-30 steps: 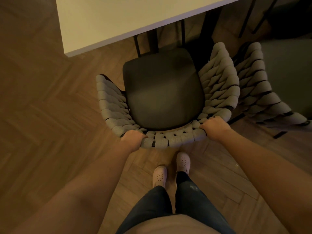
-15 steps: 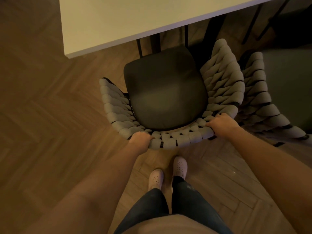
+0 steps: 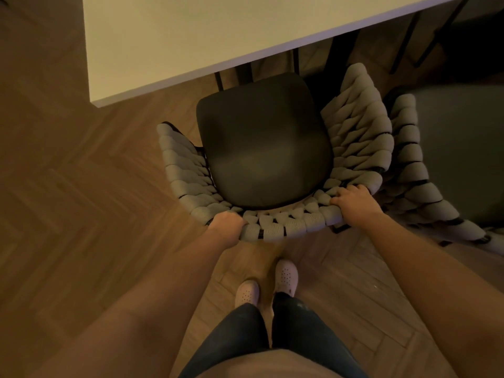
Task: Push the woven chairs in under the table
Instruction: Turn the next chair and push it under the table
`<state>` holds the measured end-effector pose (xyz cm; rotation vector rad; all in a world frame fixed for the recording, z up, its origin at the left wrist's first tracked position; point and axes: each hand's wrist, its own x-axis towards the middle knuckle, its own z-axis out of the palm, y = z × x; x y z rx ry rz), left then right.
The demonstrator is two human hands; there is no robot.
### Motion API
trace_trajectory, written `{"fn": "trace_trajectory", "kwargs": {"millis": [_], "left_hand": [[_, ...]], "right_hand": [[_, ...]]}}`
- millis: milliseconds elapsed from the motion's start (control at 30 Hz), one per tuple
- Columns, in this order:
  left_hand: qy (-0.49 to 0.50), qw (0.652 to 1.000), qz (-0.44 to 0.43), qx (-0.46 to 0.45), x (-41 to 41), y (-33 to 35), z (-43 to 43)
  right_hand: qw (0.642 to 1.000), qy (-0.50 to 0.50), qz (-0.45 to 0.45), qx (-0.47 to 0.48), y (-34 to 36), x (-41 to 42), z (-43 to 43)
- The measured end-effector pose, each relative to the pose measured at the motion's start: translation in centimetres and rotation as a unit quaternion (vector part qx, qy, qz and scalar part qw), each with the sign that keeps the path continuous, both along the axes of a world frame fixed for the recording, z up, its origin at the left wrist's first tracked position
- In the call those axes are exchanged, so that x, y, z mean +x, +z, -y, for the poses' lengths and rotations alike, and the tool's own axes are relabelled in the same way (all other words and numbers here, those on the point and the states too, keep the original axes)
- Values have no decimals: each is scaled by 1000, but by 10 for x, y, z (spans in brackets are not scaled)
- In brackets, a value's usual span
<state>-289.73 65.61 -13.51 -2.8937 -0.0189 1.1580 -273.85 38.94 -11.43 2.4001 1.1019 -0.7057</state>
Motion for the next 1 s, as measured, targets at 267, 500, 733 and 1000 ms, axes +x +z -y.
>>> {"fn": "trace_trajectory", "kwargs": {"millis": [267, 500, 733, 1000], "left_hand": [[-3, 1000, -18, 7, 38, -1, -16], [5, 1000, -18, -3, 67, -8, -26], [11, 1000, 3, -17, 96, -4, -30], [0, 1000, -7, -19, 122, -2, -36]], "right_hand": [[1000, -7, 22, -5, 0, 27, -14], [999, -15, 24, -44, -1, 57, -31], [997, -17, 28, -68, 2, 89, -40], [997, -6, 29, -77, 0, 115, -47]]}}
